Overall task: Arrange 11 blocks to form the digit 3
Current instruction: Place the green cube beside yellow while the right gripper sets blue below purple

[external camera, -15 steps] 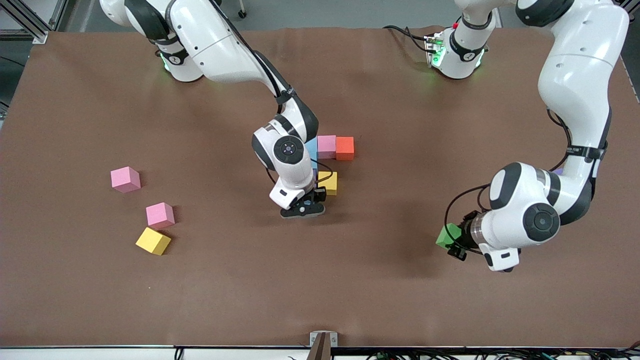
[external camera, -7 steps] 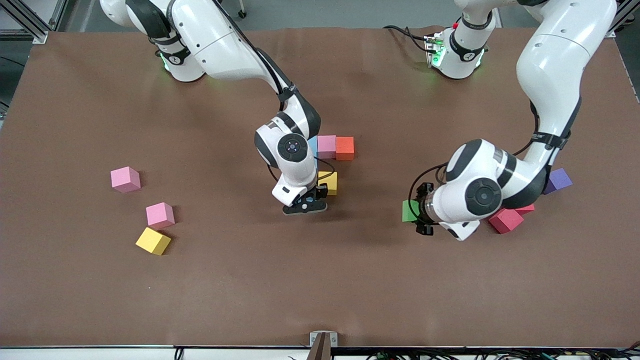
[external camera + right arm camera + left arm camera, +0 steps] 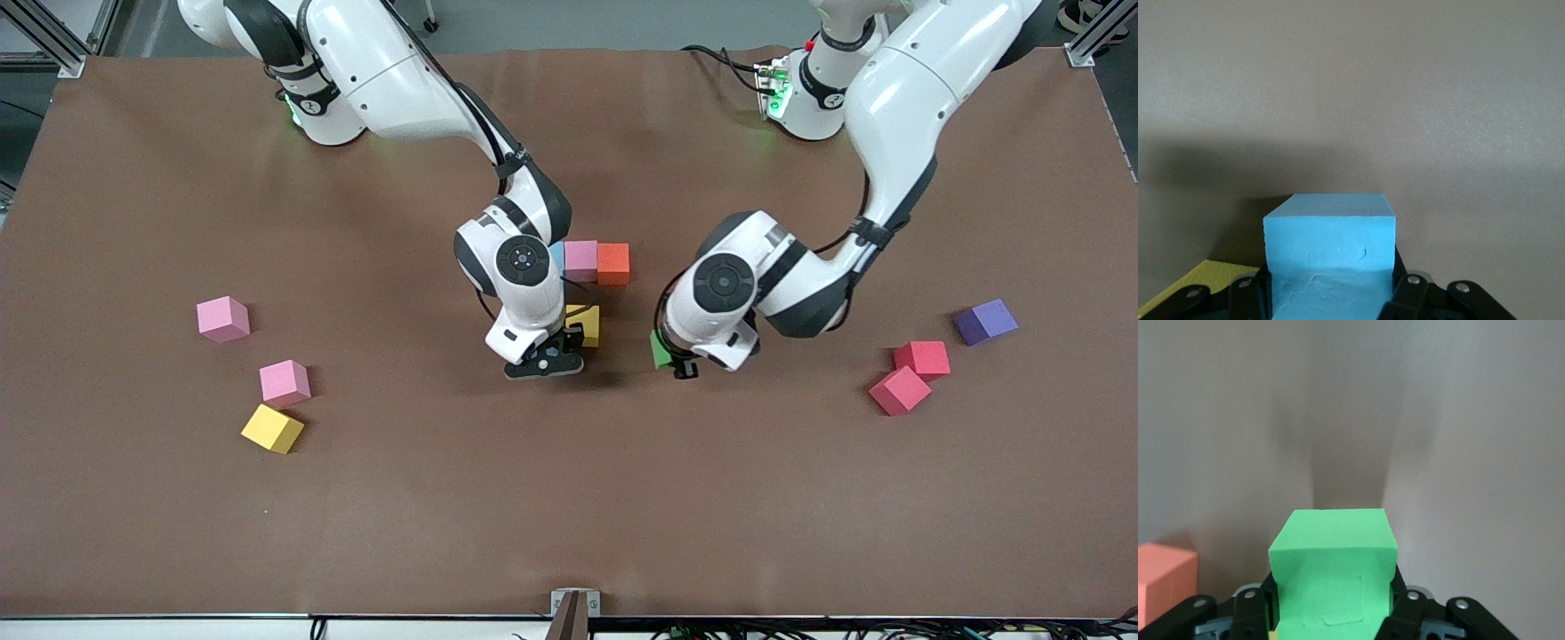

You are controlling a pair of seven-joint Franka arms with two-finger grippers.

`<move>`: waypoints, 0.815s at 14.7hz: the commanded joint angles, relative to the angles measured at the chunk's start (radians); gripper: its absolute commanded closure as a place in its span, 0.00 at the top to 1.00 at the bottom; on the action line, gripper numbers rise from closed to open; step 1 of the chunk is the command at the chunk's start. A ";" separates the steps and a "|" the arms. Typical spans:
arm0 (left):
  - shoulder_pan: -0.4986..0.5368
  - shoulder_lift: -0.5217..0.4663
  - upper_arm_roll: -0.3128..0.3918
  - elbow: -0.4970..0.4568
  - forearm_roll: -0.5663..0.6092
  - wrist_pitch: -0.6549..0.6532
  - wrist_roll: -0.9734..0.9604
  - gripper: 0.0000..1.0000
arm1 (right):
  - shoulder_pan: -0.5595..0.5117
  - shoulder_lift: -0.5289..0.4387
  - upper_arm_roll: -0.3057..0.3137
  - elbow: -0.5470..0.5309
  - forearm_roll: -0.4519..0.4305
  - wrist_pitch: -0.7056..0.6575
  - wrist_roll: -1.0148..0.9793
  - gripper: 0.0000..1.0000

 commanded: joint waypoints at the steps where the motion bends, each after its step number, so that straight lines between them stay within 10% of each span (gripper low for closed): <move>1: -0.022 -0.009 0.009 -0.030 0.019 0.066 -0.068 0.14 | 0.017 0.001 0.008 -0.062 0.007 -0.022 0.022 0.11; 3: -0.037 -0.006 0.011 -0.062 0.018 0.132 -0.072 0.14 | 0.017 0.002 0.008 -0.059 0.007 -0.022 0.022 0.18; 9: -0.062 0.008 0.014 -0.102 0.061 0.192 -0.109 0.14 | 0.017 0.001 -0.001 -0.024 0.007 -0.017 0.015 1.00; 12: -0.066 0.043 0.014 -0.098 0.128 0.193 -0.126 0.16 | 0.015 -0.001 -0.002 -0.007 0.007 -0.023 0.011 1.00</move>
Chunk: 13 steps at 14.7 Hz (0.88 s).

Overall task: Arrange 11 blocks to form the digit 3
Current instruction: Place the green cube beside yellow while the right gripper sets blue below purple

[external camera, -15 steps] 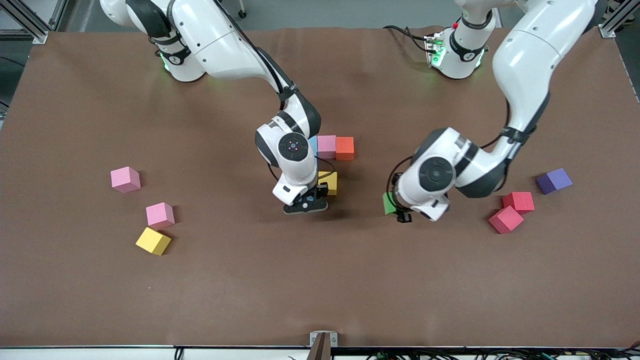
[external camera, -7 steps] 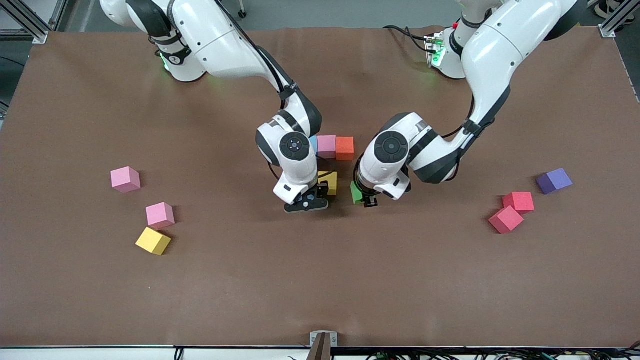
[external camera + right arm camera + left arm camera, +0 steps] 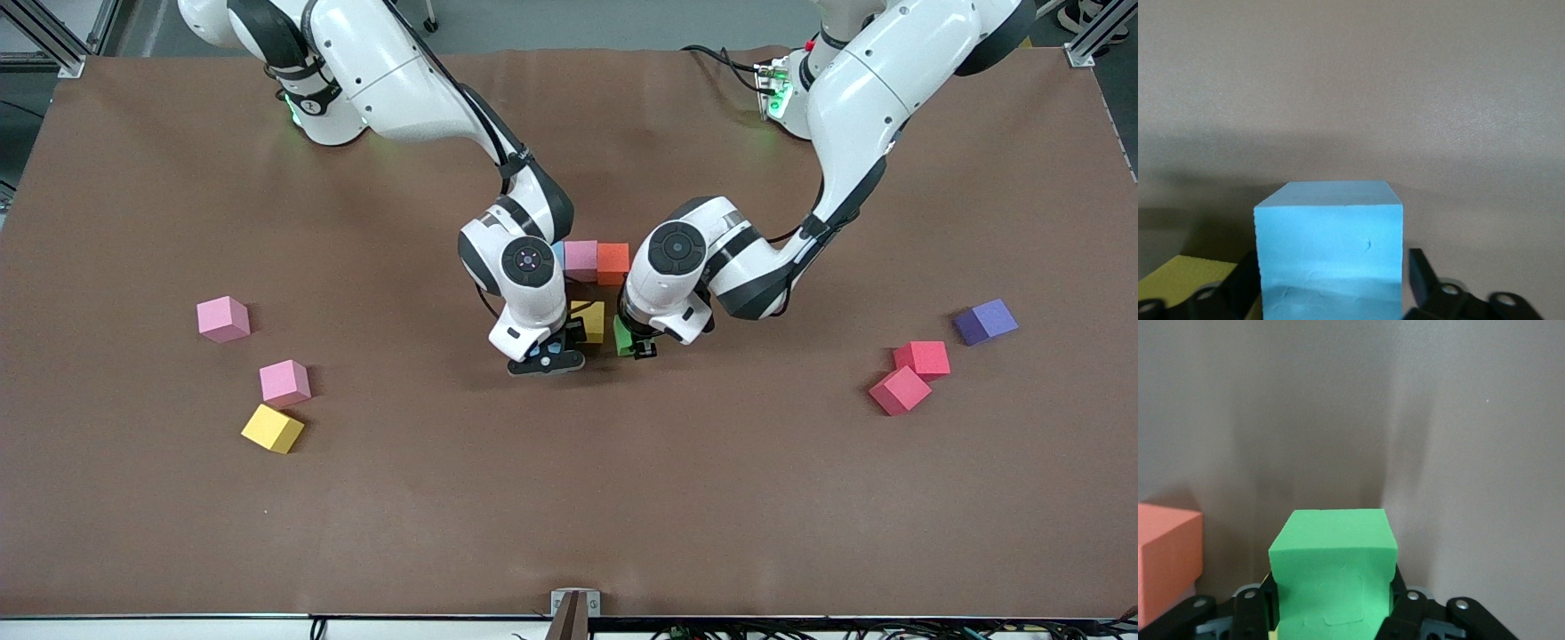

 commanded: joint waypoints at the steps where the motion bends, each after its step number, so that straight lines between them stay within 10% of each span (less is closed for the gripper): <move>1: -0.006 0.020 0.006 -0.001 0.043 0.026 -0.022 0.16 | 0.008 -0.012 -0.006 0.002 0.005 -0.006 0.011 1.00; 13: -0.034 0.006 0.003 -0.040 0.042 0.017 -0.062 0.16 | -0.075 -0.182 -0.068 0.008 0.001 -0.162 -0.010 1.00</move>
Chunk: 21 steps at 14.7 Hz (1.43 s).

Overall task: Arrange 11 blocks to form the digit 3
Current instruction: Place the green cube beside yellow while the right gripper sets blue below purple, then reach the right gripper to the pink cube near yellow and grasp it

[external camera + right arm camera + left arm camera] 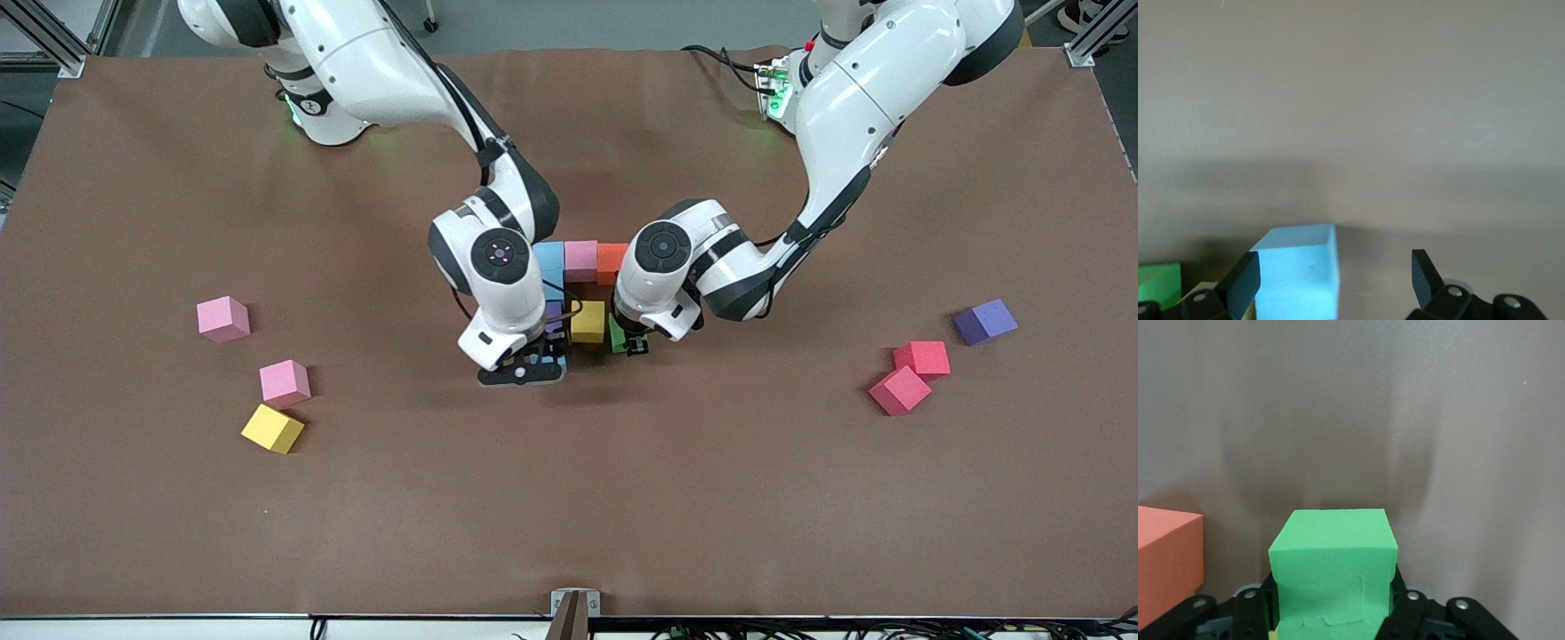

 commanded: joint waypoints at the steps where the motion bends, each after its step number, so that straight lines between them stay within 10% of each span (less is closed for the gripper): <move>1: -0.009 -0.023 0.003 -0.037 0.019 -0.003 -0.029 0.16 | -0.070 -0.076 0.010 -0.033 0.001 -0.076 -0.046 1.00; 21: -0.033 -0.016 -0.001 -0.013 0.022 -0.009 -0.056 0.17 | -0.578 -0.128 0.011 -0.163 -0.005 -0.132 -0.927 1.00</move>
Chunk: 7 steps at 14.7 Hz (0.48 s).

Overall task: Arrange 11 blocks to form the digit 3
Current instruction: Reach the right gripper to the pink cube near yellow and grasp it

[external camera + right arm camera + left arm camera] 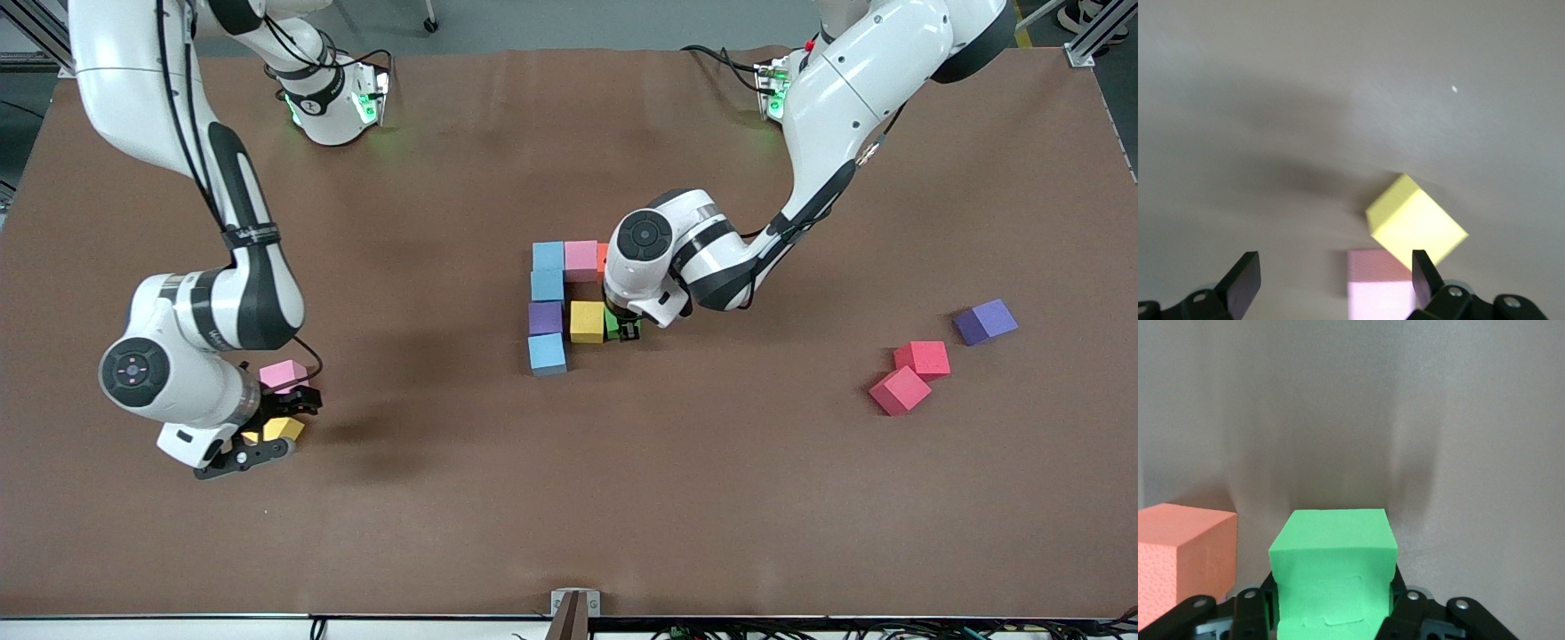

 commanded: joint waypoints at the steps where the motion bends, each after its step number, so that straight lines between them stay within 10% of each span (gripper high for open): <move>1: -0.008 -0.009 0.006 0.001 0.019 0.014 -0.023 0.17 | -0.046 -0.061 0.020 -0.120 -0.004 0.023 -0.097 1.00; 7: -0.023 -0.008 0.011 0.004 0.018 0.030 -0.028 0.18 | -0.077 -0.131 0.023 -0.301 0.010 0.100 -0.214 1.00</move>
